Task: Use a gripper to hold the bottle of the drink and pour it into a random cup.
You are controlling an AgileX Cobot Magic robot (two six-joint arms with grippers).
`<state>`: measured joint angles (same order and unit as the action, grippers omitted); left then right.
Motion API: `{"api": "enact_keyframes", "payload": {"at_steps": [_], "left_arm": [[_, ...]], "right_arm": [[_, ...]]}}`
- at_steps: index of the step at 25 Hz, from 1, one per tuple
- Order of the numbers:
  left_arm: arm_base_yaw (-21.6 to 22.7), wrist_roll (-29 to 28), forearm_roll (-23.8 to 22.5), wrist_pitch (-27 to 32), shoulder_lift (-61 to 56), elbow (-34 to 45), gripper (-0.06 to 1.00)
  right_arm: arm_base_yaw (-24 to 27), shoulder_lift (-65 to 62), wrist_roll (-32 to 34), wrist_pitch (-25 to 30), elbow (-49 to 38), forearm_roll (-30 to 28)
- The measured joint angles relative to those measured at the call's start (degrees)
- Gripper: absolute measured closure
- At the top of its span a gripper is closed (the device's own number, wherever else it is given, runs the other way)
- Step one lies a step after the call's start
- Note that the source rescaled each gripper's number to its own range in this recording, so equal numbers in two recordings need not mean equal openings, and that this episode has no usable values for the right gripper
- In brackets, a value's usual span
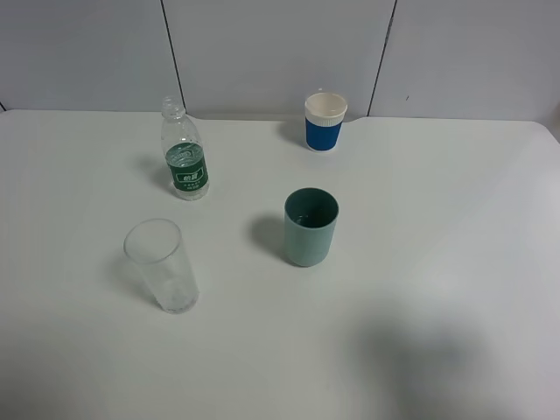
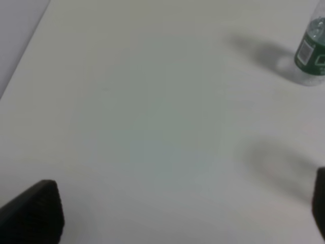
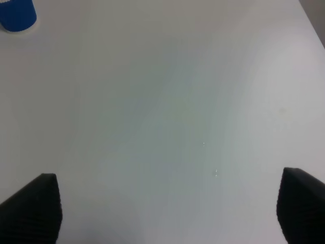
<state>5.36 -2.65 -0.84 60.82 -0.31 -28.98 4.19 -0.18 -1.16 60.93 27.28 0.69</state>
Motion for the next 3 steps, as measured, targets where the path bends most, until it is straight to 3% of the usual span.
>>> {"api": "enact_keyframes", "payload": {"at_steps": [3], "left_arm": [[0.00,0.00,0.00,0.00,0.00,0.00,-0.05]], "right_arm": [[0.00,0.00,0.00,0.00,0.00,0.00]]}}
